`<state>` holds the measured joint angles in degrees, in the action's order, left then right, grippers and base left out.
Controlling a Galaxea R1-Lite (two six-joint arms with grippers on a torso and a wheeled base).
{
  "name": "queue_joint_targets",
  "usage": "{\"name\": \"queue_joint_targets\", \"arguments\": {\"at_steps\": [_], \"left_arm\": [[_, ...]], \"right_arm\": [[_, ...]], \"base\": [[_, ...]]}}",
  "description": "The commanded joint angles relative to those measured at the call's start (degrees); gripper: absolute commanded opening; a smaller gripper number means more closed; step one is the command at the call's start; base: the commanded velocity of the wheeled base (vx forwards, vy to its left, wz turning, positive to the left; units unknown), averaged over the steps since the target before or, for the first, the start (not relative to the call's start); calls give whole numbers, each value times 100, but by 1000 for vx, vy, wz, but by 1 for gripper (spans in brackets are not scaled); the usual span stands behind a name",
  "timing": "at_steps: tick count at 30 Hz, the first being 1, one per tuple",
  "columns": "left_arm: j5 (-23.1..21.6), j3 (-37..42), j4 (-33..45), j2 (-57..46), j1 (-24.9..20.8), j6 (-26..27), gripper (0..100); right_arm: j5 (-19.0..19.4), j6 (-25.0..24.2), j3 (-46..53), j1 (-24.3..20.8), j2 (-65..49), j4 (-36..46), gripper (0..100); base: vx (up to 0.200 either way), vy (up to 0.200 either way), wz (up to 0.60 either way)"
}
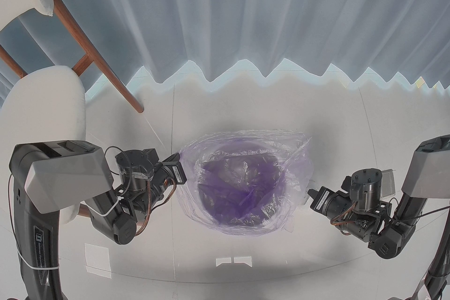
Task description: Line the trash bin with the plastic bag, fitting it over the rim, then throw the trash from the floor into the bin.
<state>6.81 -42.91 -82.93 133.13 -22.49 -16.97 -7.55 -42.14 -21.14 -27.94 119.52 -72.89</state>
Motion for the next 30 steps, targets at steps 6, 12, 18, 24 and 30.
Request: {"name": "queue_joint_targets", "arguments": {"at_steps": [6,12,18,24,30], "left_arm": [[-5,-112,-127,72,-1,-43,0],[-5,-77,-188,134,-10,-35,100],[4,-112,-382,-306,-10,-78,100],[4,732,-452,-1158,-10,-52,100],[-13,2094,-592,-2573,-431,-70,100]], "right_arm": [[69,-136,479,307,590,-1430,0],[69,-409,576,245,459,-1685,0],[509,-734,646,272,-262,-1667,0],[957,-725,901,307,-842,-1659,0],[1229,-734,883,254,-1537,-1448,0]], "base": [[0,0,0],[0,0,0],[0,0,0],[0,0,0],[0,0,0]]}}
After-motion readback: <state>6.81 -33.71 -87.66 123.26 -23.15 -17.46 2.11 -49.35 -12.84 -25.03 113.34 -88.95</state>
